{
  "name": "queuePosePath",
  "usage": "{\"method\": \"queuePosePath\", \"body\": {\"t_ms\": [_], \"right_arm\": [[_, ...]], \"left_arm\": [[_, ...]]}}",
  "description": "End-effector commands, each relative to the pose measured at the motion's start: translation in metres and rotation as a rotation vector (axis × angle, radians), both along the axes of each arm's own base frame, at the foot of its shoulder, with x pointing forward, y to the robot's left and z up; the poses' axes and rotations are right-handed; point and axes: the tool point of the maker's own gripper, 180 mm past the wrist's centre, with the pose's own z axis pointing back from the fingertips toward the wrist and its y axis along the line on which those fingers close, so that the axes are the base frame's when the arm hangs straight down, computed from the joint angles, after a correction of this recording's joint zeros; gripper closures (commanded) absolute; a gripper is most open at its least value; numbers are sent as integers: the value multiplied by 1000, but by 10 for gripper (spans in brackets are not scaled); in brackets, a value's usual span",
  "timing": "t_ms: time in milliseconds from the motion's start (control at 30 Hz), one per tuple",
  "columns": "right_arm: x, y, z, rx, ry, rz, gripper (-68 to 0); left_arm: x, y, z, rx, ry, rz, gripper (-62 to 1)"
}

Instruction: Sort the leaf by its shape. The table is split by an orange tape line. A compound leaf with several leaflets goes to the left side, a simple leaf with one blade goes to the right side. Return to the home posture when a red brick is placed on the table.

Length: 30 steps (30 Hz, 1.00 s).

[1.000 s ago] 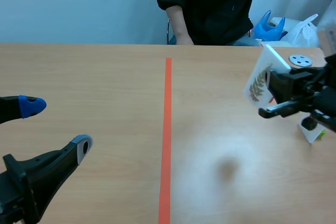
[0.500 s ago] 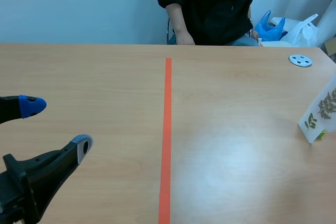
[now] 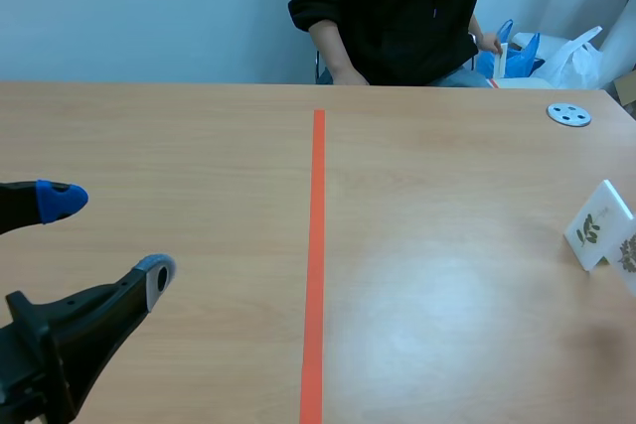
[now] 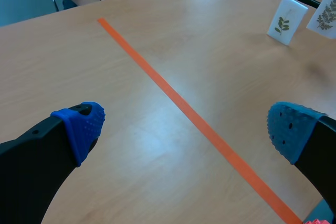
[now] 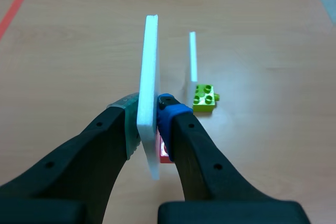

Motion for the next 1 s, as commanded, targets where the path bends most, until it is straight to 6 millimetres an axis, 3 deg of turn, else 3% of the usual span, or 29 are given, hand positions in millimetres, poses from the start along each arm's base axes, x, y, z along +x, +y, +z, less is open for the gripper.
{"method": "queuePosePath", "body": {"t_ms": [0,367,967], "right_arm": [[12,-2,11,4,-52,0,-33],[27,-16,-29,38,-38,-71,-33],[31,-5,-42,-52,-31,-39,-55]], "left_arm": [[1,-4,8,-23,-22,-6,-623],[1,-4,8,-23,-22,-6,-623],[1,-4,8,-23,-22,-6,-623]]}}
